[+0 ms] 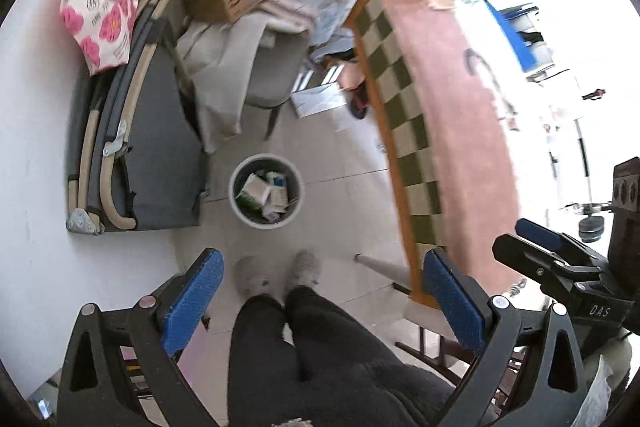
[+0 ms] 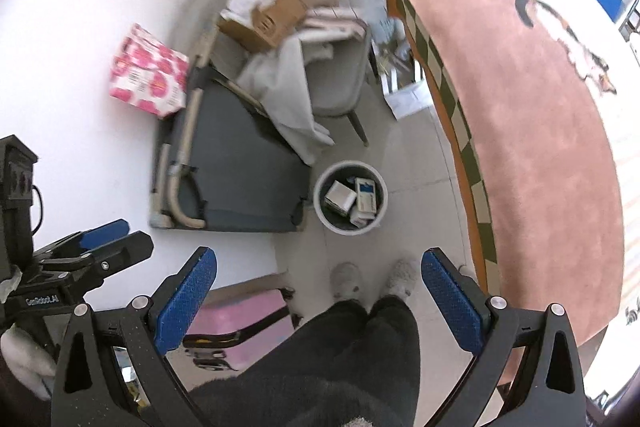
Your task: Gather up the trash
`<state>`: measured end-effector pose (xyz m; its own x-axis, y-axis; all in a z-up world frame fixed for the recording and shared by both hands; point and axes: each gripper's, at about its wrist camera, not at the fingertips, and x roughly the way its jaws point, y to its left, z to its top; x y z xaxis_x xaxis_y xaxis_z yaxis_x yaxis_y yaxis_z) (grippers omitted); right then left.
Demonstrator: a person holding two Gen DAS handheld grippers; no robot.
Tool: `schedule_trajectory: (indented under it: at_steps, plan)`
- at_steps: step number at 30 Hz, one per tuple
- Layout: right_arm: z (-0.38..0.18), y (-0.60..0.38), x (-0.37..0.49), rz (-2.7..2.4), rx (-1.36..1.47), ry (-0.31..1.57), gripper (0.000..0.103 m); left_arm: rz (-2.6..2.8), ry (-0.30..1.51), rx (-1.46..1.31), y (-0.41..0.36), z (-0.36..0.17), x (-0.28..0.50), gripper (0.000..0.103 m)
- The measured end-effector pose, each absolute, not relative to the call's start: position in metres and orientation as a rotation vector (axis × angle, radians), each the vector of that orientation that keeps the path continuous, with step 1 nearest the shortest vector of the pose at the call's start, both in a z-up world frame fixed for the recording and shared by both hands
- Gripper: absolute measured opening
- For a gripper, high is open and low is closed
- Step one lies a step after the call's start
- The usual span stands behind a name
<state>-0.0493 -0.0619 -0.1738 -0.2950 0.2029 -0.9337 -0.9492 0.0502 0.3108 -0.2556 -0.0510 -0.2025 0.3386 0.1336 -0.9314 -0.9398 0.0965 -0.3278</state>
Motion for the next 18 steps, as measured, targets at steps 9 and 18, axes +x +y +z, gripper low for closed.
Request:
schedule_trajectory:
  at_steps: [9, 18]
  plan:
    - [-0.096, -0.086, -0.045, 1.555, -0.759, 1.298, 0.103, 0.945, 0.763, -1.091, -0.070, -0.121, -0.252, 0.103]
    - [-0.071, -0.088, -0.044, 1.595, -0.759, 1.292, 0.103, 0.952, 0.704, -1.090, -0.079, -0.100, -0.263, 0.103]
